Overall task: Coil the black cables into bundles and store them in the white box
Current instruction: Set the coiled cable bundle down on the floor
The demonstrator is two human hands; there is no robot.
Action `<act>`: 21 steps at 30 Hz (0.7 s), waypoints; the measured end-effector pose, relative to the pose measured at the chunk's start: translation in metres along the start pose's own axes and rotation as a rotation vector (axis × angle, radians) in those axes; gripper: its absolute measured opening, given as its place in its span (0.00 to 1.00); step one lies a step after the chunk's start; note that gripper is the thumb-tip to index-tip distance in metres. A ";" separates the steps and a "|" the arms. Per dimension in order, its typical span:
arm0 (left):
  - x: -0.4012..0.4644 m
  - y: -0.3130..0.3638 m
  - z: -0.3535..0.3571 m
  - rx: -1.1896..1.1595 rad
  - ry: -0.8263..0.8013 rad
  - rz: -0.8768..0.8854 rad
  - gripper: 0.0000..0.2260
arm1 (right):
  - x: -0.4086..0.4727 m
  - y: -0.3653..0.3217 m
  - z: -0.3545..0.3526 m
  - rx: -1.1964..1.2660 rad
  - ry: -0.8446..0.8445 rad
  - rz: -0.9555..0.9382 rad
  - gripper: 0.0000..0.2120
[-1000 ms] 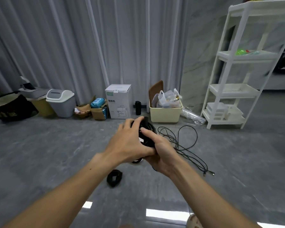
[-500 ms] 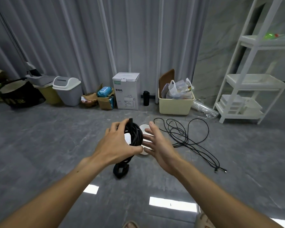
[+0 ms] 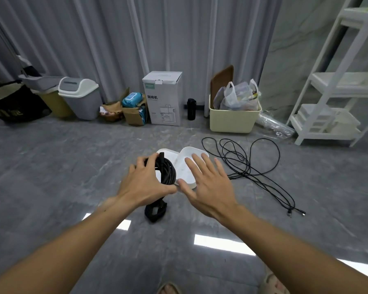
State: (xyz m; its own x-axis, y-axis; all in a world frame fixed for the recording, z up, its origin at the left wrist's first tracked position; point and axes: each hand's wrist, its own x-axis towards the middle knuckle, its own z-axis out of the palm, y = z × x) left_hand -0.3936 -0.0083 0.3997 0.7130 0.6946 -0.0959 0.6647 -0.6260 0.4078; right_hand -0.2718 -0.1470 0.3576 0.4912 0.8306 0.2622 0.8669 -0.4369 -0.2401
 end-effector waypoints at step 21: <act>0.091 -0.057 0.173 0.032 -0.058 -0.025 0.44 | 0.024 0.077 0.154 -0.012 -0.209 0.082 0.26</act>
State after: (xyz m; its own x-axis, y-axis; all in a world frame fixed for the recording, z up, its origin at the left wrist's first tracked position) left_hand -0.3283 0.0292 0.2106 0.7070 0.6893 -0.1585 0.6888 -0.6202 0.3754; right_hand -0.2061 -0.1070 0.2013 0.5332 0.8449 0.0428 0.8263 -0.5092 -0.2409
